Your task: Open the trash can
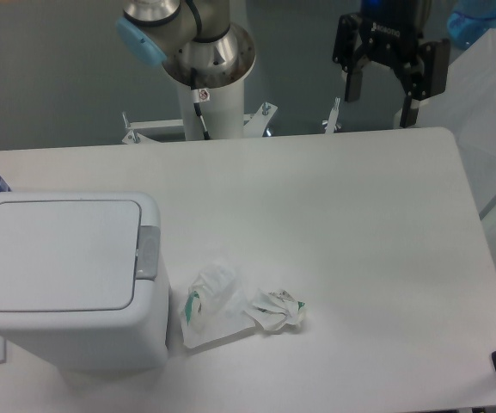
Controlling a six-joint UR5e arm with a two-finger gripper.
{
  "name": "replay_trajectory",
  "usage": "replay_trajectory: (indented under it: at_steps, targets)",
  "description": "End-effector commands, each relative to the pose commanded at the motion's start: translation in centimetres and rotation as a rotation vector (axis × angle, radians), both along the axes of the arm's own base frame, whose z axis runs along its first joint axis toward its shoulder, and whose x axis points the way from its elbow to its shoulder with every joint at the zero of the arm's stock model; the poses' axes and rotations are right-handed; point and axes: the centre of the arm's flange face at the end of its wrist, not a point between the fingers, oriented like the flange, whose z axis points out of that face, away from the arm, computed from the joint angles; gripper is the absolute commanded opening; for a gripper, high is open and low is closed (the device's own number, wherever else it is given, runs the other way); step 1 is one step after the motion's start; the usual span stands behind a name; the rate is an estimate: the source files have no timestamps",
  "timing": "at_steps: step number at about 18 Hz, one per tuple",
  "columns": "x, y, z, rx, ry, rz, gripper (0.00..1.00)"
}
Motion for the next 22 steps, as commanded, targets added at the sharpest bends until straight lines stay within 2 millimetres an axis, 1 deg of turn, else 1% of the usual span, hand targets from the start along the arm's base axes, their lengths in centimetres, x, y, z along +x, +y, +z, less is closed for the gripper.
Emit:
replay_trajectory:
  at_steps: [4,6,8,10,12,14,16,19,22]
  targets:
    - [0.1,0.1,0.1,0.008,-0.009,0.013,1.00]
    - [0.3,0.4,-0.1,0.025,-0.053,0.092,1.00]
    - [1.1,1.5,-0.4,0.037,-0.094,0.143,1.00]
    - [1.2,2.2,-0.6,0.050,-0.108,0.172,1.00]
    - [2.2,4.1,-0.9,0.072,-0.110,0.181,1.00]
    - [2.6,6.3,-1.2,0.112,-0.123,0.222,1.00]
    - [3.4,8.6,-1.6,0.167,-0.169,0.260,1.00]
    - [3.3,9.7,-2.0,0.221,-0.236,0.359,1.00]
    - [4.3,10.7,-2.1,0.280,-0.373,0.489,1.00]
